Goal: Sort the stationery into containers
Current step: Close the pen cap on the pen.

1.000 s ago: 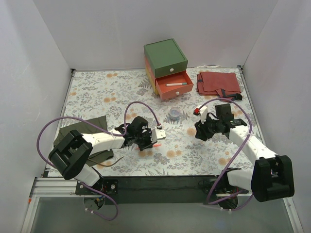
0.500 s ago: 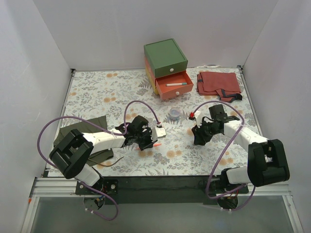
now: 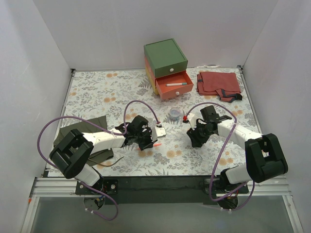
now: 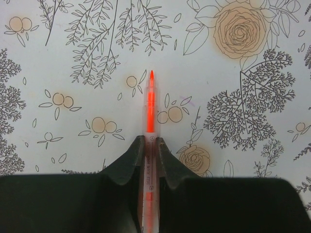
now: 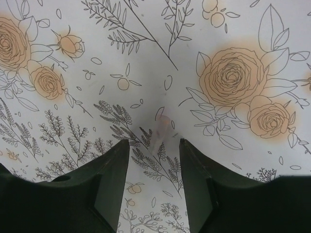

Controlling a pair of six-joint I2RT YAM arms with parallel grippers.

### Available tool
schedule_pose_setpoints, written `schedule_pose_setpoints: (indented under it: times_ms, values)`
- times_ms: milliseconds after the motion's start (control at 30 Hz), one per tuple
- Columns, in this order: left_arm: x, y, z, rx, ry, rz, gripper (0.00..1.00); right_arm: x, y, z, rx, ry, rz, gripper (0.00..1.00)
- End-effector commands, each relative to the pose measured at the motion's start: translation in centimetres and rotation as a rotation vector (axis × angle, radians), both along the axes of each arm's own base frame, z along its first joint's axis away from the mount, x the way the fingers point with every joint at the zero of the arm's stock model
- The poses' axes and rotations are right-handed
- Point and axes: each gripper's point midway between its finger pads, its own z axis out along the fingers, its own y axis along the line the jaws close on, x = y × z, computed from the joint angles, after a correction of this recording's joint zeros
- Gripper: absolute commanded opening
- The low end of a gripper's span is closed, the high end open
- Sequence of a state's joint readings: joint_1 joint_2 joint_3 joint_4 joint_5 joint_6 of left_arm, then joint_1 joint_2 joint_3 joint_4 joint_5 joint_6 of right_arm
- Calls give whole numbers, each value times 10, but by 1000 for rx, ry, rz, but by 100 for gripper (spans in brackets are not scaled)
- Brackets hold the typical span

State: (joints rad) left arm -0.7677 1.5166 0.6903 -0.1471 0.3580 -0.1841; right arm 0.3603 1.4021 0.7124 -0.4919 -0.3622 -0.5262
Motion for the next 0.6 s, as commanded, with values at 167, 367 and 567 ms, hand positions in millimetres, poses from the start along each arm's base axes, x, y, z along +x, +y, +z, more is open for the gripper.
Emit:
schedule_pose_setpoints:
  times_ms: [167, 367, 567]
  values:
    - [-31, 44, -47, 191, 146, 25, 0, 20, -2, 14, -23, -82, -44, 56]
    - [-29, 43, -49, 192, 154, 30, 0, 21, 1, 8, -19, -67, -46, 55]
    - [-32, 46, -50, 192, 161, 34, 0, 18, 3, 2, -34, -64, -37, 56]
